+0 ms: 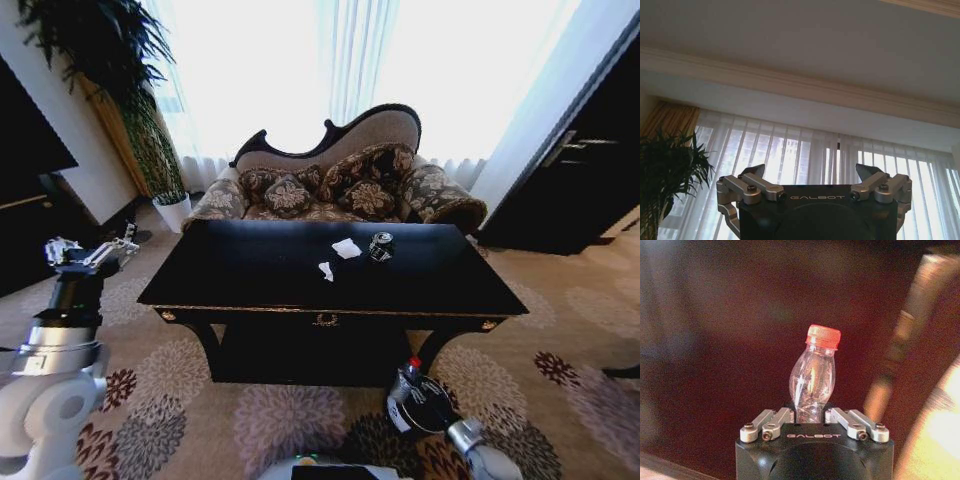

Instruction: Move to the front of the table and place the trash on the table into the trash bin.

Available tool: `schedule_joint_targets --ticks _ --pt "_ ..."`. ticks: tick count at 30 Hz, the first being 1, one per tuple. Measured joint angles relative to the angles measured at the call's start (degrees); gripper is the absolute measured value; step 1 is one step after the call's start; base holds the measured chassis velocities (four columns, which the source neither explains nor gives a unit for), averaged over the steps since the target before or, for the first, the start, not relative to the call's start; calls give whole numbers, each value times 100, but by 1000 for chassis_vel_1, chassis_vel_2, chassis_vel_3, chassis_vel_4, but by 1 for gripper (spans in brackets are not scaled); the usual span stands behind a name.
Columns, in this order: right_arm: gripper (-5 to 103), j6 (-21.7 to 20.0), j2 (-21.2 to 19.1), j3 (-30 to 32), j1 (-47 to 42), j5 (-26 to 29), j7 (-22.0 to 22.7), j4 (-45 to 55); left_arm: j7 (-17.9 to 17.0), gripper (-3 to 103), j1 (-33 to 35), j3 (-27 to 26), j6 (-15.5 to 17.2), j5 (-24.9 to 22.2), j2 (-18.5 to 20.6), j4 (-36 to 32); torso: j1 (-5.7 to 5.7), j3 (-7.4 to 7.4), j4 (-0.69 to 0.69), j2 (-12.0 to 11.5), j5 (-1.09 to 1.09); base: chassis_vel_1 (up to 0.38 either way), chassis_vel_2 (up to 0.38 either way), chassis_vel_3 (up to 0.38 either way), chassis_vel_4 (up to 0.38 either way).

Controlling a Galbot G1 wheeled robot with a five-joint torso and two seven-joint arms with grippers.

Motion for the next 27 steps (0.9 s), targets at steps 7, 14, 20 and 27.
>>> schedule_joint_targets --ticks 7,14,20,27 --pt "22 -376 -25 -249 465 -51 1117 -673 -79 100 61 116 9 5 -44 -43 0 0 1 0 0 0 0 0 0" --pt "22 -818 -126 -191 1040 385 1386 -1017 -242 100 133 75 146 -176 13 -132 0 0 3 0 0 0 0 0 0" --pt "22 -831 -195 -114 1100 137 1461 -1178 -294 100 126 29 196 -178 6 -91 0 0 0 0 0 0 0 0 0" --pt "22 -906 -114 -73 1020 88 1437 -1177 -336 100 77 81 224 -183 -24 -36 0 0 1 0 0 0 0 0 0"
